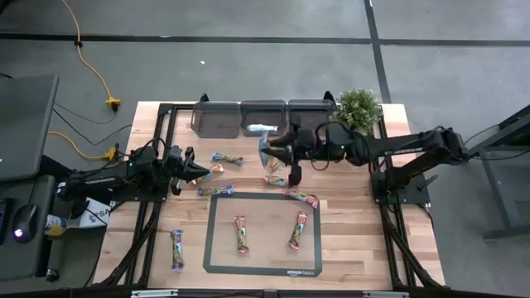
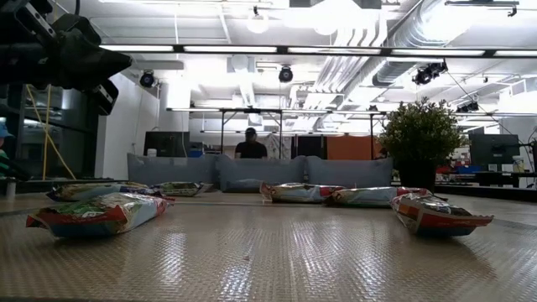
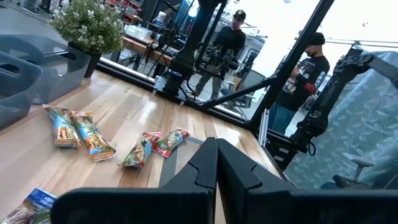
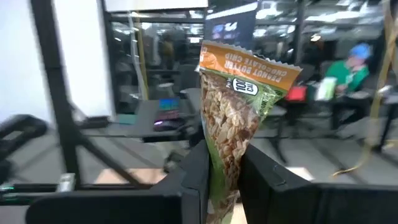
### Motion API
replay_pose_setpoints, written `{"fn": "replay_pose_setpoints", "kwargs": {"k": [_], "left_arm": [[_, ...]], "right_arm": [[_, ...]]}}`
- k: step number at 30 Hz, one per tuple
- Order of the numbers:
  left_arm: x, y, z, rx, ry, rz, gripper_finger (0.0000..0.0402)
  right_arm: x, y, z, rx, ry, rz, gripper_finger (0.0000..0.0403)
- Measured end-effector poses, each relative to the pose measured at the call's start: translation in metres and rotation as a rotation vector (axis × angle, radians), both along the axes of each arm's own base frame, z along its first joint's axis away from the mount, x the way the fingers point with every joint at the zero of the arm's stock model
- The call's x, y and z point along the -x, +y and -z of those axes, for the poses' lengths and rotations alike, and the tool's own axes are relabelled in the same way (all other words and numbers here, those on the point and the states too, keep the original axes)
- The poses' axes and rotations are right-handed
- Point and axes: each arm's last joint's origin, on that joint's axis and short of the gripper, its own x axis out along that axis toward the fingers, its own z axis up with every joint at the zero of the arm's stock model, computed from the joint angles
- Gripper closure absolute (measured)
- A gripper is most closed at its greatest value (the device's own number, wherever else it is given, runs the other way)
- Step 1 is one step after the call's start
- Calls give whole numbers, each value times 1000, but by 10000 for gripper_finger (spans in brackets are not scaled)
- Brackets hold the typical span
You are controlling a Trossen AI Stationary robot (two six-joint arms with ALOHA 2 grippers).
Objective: Pick and place Granola Bars by type
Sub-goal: Put the yellow granola bar into the middle black bin
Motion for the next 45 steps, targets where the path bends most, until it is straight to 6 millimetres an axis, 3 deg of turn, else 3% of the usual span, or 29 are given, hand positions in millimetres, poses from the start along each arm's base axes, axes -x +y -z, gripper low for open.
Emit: {"fn": "replay_pose_setpoints", "kwargs": {"k": [7, 12, 16, 20, 25, 34, 45], "left_arm": [[0, 0, 0, 0, 0, -1, 401], [0, 0, 0, 0, 0, -2, 401], [0, 0, 0, 0, 0, -2, 401], [0, 0, 0, 0, 0, -2, 401], [0, 0, 0, 0, 0, -2, 401], [0, 0, 0, 0, 0, -2, 401], [0, 0, 0, 0, 0, -2, 401]], "right_arm": [[-10, -25, -59, 150, -9, 122, 350], [-19, -55, -89, 168, 18, 275, 350], [-28, -83, -103, 109, 37, 461, 350], [-40, -111, -104, 61, 92, 614, 350], [-61, -138, -93, 71, 226, 686, 350], [-92, -184, -54, 84, 483, 617, 350], [-81, -242, 26, 109, 754, 586, 350]]}}
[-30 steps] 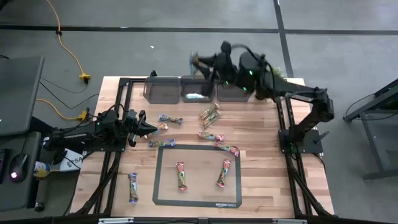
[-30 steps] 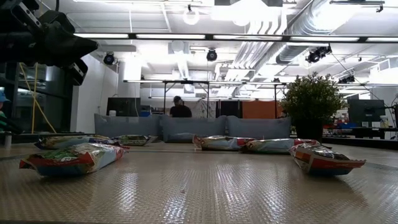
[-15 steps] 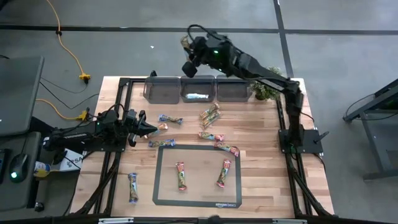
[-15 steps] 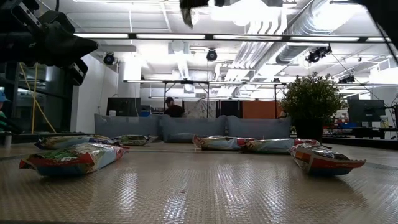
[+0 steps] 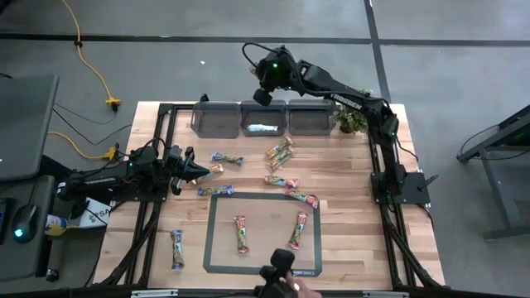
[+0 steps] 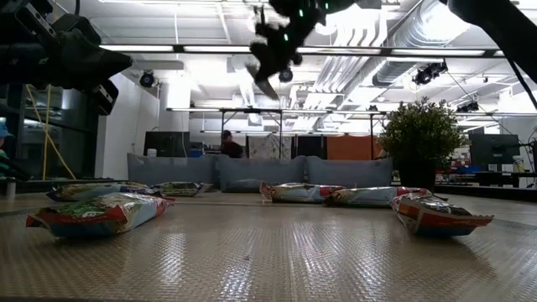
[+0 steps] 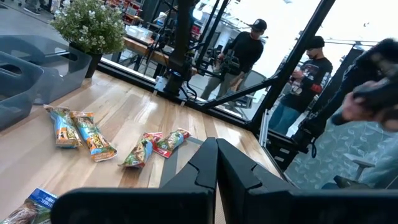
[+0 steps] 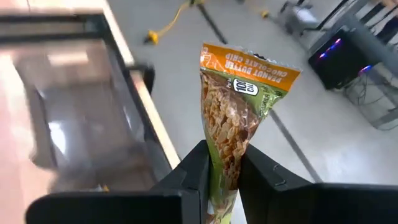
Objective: Pick and place Granola Bars by type
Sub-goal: Put the yellow granola bar into the middle black bin
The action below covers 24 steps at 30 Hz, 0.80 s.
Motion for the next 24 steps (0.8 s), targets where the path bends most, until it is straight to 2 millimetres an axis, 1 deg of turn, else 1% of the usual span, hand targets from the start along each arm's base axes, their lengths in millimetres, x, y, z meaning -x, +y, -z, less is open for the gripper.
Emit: {"fn": "replay_pose_setpoints", "kwargs": {"k": [4, 8, 11, 14, 19, 24], "left_arm": [[0, 0, 0, 0, 0, 0, 401], [0, 0, 0, 0, 0, 0, 401], [0, 0, 0, 0, 0, 0, 401], [0, 0, 0, 0, 0, 0, 401], [0, 0, 0, 0, 0, 0, 401], [0, 0, 0, 0, 1, 0, 401]], "right_arm": [[4, -11, 37, -33, 89, -73, 350], [8, -13, 70, -38, 198, -222, 350], [9, -10, 87, -19, 251, -324, 350], [8, -9, 98, 7, 258, -389, 350], [7, -10, 106, 60, 249, -425, 350], [10, -15, 115, 6, 248, -422, 350]]}}
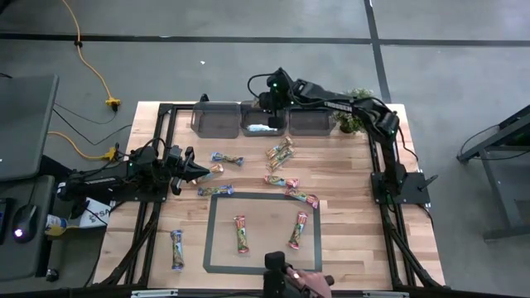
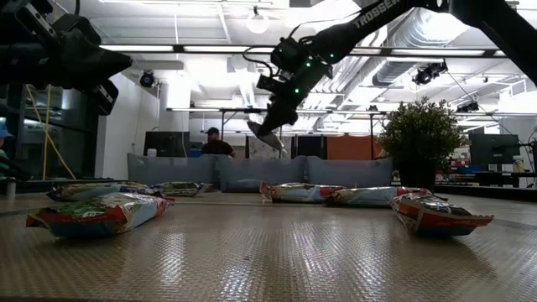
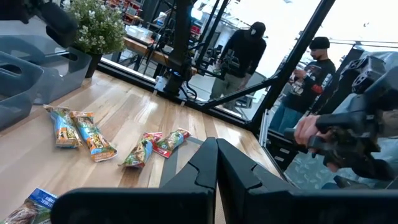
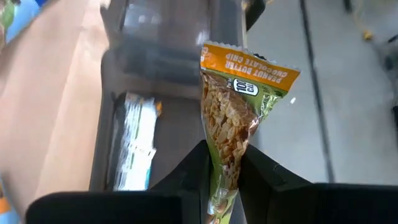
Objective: Pick and place Granola Bars by type
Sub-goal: Put the yellow granola bar into the middle black bin
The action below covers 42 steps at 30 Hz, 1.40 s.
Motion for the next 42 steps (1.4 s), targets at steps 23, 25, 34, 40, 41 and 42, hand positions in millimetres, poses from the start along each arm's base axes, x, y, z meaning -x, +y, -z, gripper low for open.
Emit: {"fn": "replay_pose_setpoints", "kwargs": {"k": [23, 25, 34, 40, 41, 42], "left_arm": [[0, 0, 0, 0, -1, 0, 401], [0, 0, 0, 0, 0, 0, 401], [0, 0, 0, 0, 0, 0, 401], [0, 0, 0, 0, 0, 1, 401], [0, 0, 0, 0, 0, 0, 401], [0, 0, 0, 0, 0, 0, 401]], "right_arm": [[14, -1, 27, -249, 131, 14, 350], [14, -1, 27, -250, 129, 15, 350], [13, 0, 27, -277, 114, 27, 324], [13, 0, 27, -289, 111, 46, 269], [12, 1, 27, -286, 112, 50, 261], [12, 1, 27, -279, 113, 53, 254]]}}
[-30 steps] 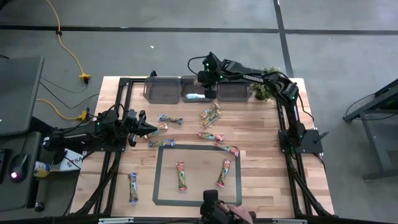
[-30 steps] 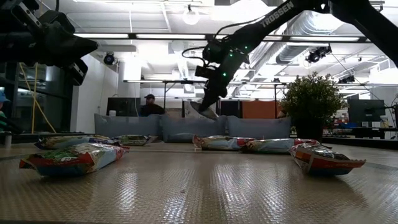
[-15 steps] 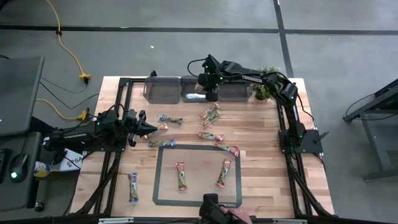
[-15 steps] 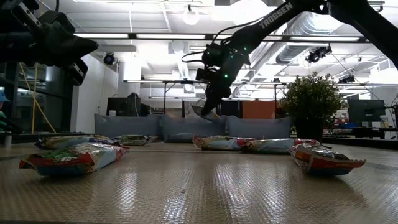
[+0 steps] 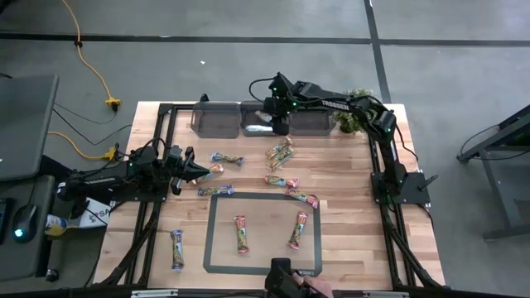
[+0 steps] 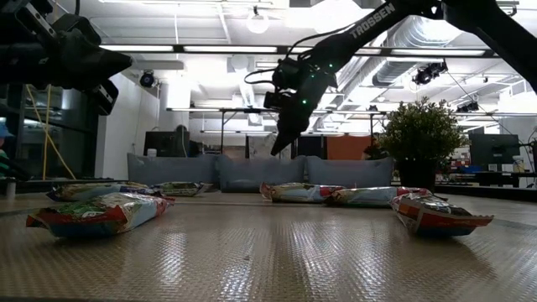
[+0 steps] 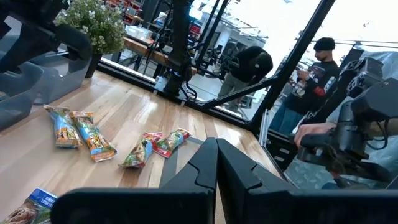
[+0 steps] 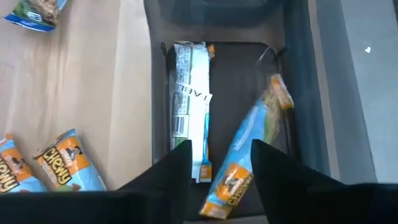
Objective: Pick and place Granola Bars by type
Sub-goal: Put the yellow granola bar into the middle black bin
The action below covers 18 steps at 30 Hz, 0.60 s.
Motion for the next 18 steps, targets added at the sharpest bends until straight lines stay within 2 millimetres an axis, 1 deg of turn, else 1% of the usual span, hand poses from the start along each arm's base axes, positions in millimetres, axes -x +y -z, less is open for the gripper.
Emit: {"fn": "replay_pose_setpoints", "kwargs": {"k": [4, 11, 13, 18], "left_arm": [[0, 0, 0, 0, 0, 0, 401], [0, 0, 0, 0, 0, 0, 401], [0, 0, 0, 0, 0, 0, 401], [0, 0, 0, 0, 0, 0, 401]], "right_arm": [[-5, 4, -6, 25, -35, -4, 230], [-13, 25, -41, 80, -153, -36, 217], [-13, 34, -51, 59, -181, -41, 217], [-12, 58, -79, -78, -277, -33, 217]]}}
